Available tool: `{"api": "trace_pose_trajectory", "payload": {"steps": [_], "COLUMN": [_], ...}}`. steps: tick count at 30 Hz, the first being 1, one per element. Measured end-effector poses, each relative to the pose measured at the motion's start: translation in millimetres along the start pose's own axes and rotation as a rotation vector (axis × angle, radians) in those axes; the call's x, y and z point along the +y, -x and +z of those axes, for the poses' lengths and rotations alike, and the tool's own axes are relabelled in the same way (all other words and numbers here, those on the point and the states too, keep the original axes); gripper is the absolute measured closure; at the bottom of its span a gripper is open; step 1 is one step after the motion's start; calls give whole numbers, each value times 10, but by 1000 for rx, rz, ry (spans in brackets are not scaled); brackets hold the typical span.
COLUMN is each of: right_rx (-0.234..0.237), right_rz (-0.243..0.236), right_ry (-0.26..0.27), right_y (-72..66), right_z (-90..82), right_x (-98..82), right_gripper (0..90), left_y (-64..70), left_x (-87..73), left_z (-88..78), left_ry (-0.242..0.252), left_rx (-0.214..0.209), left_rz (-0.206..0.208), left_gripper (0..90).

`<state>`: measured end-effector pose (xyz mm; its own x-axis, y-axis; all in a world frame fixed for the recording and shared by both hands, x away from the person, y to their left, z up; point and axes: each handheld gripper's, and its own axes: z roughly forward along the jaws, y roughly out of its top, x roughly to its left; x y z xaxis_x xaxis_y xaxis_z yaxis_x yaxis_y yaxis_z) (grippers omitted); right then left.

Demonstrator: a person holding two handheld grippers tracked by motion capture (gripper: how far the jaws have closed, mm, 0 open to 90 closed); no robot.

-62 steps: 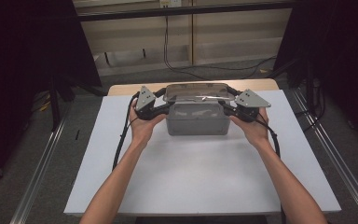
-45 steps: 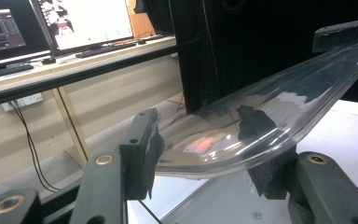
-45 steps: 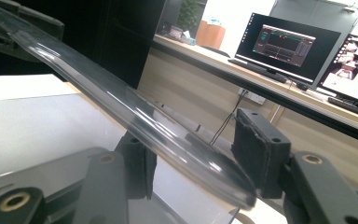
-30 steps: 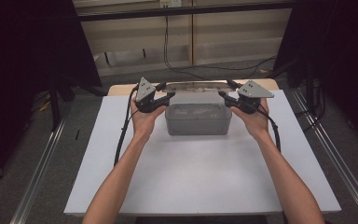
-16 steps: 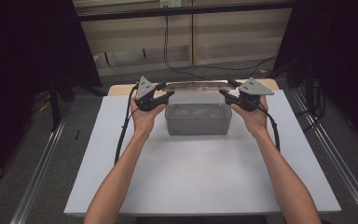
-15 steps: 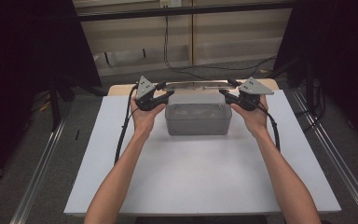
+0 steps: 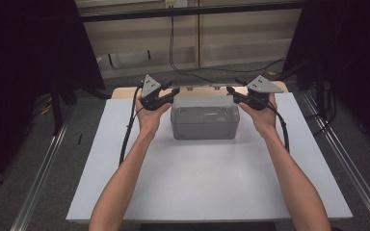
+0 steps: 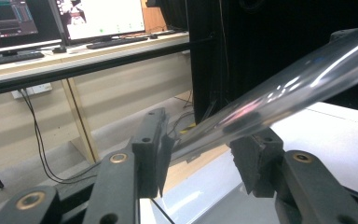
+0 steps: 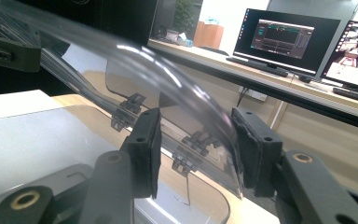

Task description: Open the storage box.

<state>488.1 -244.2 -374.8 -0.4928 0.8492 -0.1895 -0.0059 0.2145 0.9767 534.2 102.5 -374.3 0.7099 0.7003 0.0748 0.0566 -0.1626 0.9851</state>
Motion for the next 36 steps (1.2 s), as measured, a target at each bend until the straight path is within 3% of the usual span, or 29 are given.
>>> {"api": "trace_pose_trajectory", "payload": {"steps": [14, 18, 25, 36], "right_rx": [-10, -10, -6, -11], "right_rz": [22, 30, 49, 57], "right_ry": [-4, 2, 0, -12], "right_y": [72, 87, 149, 192], "right_z": [91, 109, 165, 229], "right_x": [-54, -69, -39, -42], "right_gripper": [569, 578, 580, 586], "left_y": [-74, -90, -138, -184], "left_x": [-42, -38, -32, -68], "left_z": [146, 164, 183, 271], "left_ry": [-17, -12, 5, -33], "left_rx": [6, 0, 0, 19], "left_rz": [-8, 9, -15, -5], "left_gripper": [570, 581, 608, 607]}}
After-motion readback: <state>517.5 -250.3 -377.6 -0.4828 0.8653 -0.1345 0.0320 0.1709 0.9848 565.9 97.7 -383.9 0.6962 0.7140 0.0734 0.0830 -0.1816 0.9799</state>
